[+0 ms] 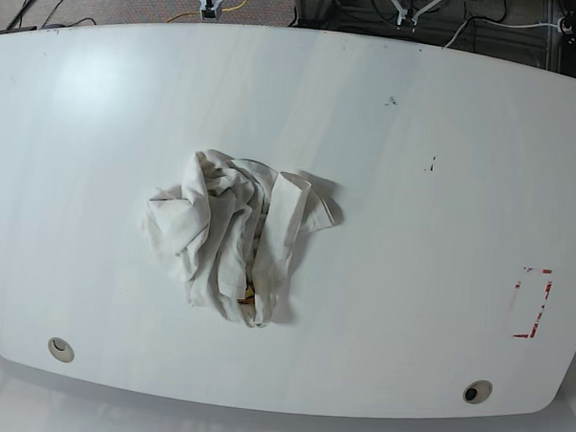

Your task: Layout the t-shirt on the table in an organized manner, then fold the t-shirt properly

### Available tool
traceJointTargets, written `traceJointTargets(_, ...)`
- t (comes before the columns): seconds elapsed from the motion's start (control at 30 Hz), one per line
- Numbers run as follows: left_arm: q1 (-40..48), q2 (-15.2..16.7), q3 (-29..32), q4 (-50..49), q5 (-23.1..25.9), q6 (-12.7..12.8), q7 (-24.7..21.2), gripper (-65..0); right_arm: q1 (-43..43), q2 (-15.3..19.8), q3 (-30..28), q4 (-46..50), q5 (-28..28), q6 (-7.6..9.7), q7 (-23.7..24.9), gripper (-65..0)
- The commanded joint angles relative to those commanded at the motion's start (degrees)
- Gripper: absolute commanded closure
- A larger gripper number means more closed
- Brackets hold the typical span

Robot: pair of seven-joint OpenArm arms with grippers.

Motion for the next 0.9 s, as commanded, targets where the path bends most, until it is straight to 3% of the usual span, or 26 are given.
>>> traceJointTargets(0.27, 0.79, -0.35, -0.26, 0.18, -0.18, -0.09, -0.53, -0.6, -2.55, -0.09, 0.00, 0.00, 0.00, -0.09, 4.84, -0.6)
traceJointTargets(0.5, 4.22, -0.44, -0.26, 0.53, -0.18, -0.09, -5.54, -0.6, -5.27, -0.09, 0.09, 1.05, 0.18, -0.09, 7.21, -0.8)
traceJointTargets(0.73, 8.00, -0.53, -0.35, 0.53, -0.26, -0.09, -11.34, -0.6, -13.45, -0.09, 0.18, 14.15, 0.26, -0.26, 7.03, -0.8)
traceJointTargets(0.9, 9.76, -1.85, -1.49, 0.62, -0.26, -0.09, -12.31, -0.6, -18.11, -0.09, 0.35, 21.19, 0.35, -0.26, 5.54, -0.8)
